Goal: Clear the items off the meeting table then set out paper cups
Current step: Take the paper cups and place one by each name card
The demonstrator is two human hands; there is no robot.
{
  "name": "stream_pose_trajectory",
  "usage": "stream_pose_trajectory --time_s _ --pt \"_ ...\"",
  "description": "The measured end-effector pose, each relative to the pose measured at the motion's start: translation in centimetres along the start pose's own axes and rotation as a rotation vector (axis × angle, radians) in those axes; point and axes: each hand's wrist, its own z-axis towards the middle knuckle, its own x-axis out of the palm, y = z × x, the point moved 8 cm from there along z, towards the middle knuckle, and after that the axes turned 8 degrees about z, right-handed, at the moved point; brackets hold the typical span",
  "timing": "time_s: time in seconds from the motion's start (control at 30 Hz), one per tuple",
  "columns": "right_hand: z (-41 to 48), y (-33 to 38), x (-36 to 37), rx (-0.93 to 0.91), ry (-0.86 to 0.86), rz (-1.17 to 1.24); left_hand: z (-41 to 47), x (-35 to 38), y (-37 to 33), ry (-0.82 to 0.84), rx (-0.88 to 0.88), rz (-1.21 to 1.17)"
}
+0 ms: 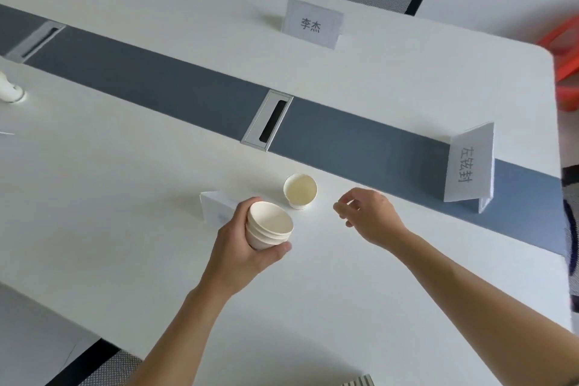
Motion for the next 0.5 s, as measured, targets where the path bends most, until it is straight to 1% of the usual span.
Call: stream_pose_trajectory --time_s 0.07,0.2,0.37,0.5 --pt "-4.0 -1.1 -1.4 -0.026 0.009 -0.002 -1.4 1.6 -2.2 0.075 0.038 -0.011" --pt "-12.4 -4.9 -3.6 -0.026 -0.034 0.029 -4.7 5.5 -5.6 0.228 0.086 -0.024" --pt "-22.3 -11.3 -4.6 0.019 -0.055 0.060 -10.5 10.4 -8.7 0.329 0.197 0.120" --pt "-30.3 -17.0 -5.4 0.082 -0.132 0.122 -16.3 15.1 -10.4 0.434 0.287 0.189"
